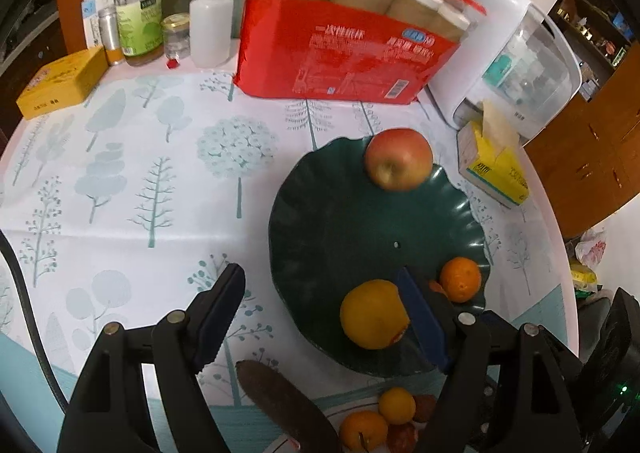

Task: Organize fruits
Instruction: 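Place the apple on the green plate with the left tool while the right tool places the plum, then move the left tool to the banana while the right tool moves to a cherry tomato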

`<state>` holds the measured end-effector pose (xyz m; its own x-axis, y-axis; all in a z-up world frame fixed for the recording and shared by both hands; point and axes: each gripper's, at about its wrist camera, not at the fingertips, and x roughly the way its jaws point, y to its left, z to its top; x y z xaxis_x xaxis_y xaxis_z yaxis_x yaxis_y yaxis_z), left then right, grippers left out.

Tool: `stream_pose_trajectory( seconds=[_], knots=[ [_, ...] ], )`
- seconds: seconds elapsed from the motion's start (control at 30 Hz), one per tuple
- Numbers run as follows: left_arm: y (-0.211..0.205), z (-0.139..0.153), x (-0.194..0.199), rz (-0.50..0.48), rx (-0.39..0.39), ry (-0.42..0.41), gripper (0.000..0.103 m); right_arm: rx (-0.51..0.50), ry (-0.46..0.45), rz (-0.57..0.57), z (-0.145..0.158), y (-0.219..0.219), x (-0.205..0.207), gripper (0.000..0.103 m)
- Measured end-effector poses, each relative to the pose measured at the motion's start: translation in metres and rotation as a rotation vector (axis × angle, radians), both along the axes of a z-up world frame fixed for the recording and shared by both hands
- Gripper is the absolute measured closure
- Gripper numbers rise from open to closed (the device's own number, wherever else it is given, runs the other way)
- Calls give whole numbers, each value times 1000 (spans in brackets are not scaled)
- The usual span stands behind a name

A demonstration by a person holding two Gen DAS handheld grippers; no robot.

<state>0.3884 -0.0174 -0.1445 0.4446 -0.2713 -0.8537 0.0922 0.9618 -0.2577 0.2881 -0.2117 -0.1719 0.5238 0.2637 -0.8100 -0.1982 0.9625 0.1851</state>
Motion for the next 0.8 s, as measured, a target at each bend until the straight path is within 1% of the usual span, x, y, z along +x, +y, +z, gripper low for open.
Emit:
stream_pose_trajectory(
  seconds=[0.27,0.43,0.63,0.8],
  knots=[
    [17,36,-37,26,10,-41,23,14,-46,-62,34,-8,-28,41],
    [30,51,-65,43,3,-61,23,7,-72,-93,50,-9,-51,40],
    [45,62,-98,50,-4,-73,22,15,-84,-118,62,-10,-79,39],
    [55,62,-122,52,-8,-67,22,34,-66,-131,63,-6,-105,39]
  ],
)
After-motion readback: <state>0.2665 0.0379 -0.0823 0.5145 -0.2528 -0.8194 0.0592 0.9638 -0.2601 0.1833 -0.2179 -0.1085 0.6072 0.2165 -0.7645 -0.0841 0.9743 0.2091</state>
